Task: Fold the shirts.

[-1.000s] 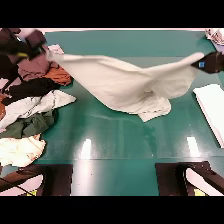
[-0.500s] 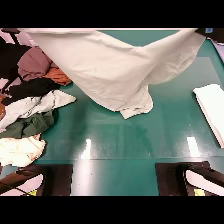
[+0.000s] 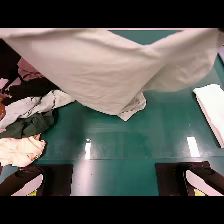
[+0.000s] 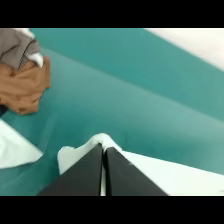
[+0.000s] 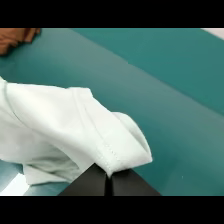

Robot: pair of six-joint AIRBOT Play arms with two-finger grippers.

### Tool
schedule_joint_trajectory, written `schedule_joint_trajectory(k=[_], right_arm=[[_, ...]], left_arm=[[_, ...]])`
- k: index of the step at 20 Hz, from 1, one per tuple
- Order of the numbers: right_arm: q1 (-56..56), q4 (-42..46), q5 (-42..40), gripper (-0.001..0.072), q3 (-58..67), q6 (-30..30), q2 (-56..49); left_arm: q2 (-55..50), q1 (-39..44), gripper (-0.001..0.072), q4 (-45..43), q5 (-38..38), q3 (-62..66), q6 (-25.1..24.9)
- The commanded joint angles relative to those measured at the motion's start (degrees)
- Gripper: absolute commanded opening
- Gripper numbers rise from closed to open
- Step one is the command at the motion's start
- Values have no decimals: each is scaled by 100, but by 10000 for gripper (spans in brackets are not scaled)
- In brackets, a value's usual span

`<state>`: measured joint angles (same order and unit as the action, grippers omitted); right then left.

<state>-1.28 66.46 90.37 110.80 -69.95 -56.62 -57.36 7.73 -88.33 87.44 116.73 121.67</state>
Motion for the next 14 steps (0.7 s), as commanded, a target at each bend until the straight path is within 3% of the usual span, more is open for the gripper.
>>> schedule_joint_trajectory(k=[1, 5, 8, 10, 12, 14], right_arm=[[15, 267, 192, 17, -785, -116, 643], [15, 262, 560, 17, -455, -120, 1023], [13, 269, 662, 16, 1790, -153, 647], [13, 629, 476, 16, 3543, -129, 70], [13, 1137, 157, 16, 4758, -146, -505], [13, 1115, -85, 16, 5198, -308, -960]], left_arm=[[138, -2, 20, 188, 881, -7, -330], [297, -2, 19, 1478, 1008, 46, -280], [813, -2, 18, 2500, 385, 201, 293], [1154, -2, 17, 2531, -501, 411, 737], [1311, -2, 16, 2450, -1377, 570, 754], [1259, -2, 15, 1867, -1360, 525, 752]])
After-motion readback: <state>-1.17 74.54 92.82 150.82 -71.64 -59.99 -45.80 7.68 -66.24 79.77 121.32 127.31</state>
